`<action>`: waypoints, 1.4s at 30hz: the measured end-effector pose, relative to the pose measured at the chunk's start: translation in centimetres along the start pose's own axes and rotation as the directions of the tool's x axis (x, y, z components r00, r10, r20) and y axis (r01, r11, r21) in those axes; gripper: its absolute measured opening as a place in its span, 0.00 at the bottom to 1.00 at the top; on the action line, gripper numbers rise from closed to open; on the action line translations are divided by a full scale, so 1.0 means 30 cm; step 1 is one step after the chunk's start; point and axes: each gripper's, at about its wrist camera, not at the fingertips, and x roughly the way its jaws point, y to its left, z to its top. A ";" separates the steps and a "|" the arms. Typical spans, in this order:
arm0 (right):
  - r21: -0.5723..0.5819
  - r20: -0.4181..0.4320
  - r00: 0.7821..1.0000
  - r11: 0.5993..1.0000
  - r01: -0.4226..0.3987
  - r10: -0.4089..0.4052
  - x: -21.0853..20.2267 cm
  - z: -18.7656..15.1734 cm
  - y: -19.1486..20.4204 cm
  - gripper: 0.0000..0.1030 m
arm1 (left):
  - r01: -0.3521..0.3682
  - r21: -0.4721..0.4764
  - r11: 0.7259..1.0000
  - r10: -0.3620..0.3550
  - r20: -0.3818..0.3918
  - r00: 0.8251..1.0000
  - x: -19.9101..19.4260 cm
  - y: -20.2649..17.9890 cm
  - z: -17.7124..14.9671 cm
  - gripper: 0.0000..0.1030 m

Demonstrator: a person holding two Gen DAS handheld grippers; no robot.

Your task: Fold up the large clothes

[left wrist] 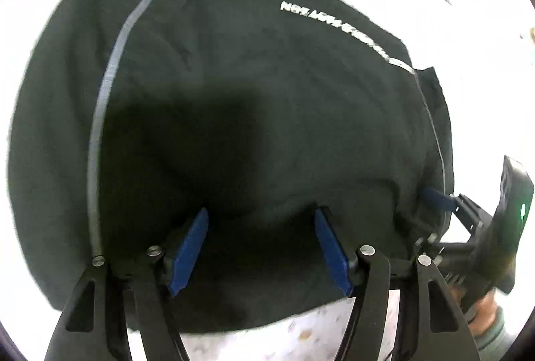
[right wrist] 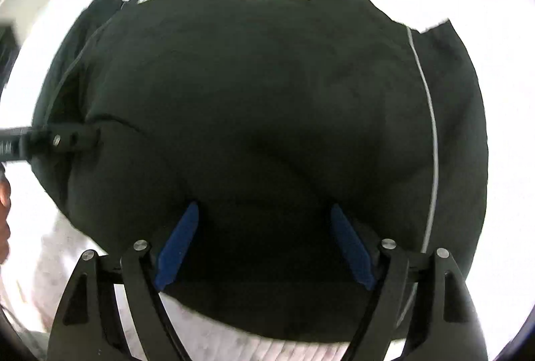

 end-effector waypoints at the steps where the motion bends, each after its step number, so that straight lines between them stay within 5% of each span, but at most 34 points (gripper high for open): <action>1: 0.037 0.018 1.000 0.999 -0.019 0.018 -0.044 -0.018 -0.026 0.80 | 0.002 0.001 1.000 -0.002 0.025 1.000 -0.048 0.010 -0.014 0.65; 7: 0.087 0.179 0.982 0.996 0.035 -0.050 -0.269 -0.123 -0.146 0.82 | 0.026 -0.162 0.986 0.001 0.165 0.986 -0.316 0.205 -0.073 0.66; 12: 0.192 0.189 0.978 0.980 0.055 -0.092 -0.214 -0.067 -0.361 0.83 | 0.128 -0.278 0.952 -0.064 0.228 0.972 -0.401 0.407 -0.039 0.68; 18: 0.260 0.190 0.978 0.965 0.039 -0.091 -0.214 -0.005 -0.535 0.84 | 0.223 -0.351 0.909 -0.168 0.181 0.969 -0.280 0.578 0.043 0.68; 28: 0.290 0.080 0.997 0.956 -0.038 0.016 -0.043 0.061 -0.635 0.84 | 0.258 -0.374 0.891 -0.240 0.095 0.966 -0.032 0.628 0.123 0.68; 33: 0.338 0.043 0.990 0.930 -0.144 0.137 0.079 0.081 -0.662 0.85 | 0.333 -0.410 0.849 -0.334 0.071 0.940 0.063 0.652 0.131 0.76; 37: 0.427 0.050 0.956 0.860 -0.281 0.288 0.186 0.086 -0.704 0.92 | 0.397 -0.446 0.802 -0.410 0.072 0.909 0.125 0.648 0.148 0.77; 40: 0.446 0.063 0.920 0.814 -0.373 0.387 0.211 0.099 -0.705 0.92 | 0.460 -0.383 0.801 -0.467 0.080 0.881 0.102 0.587 0.162 0.77; 42: 0.396 0.075 0.900 0.815 -0.423 0.430 0.185 0.114 -0.673 0.92 | 0.550 -0.349 0.759 -0.548 0.114 0.828 0.069 0.569 0.160 0.77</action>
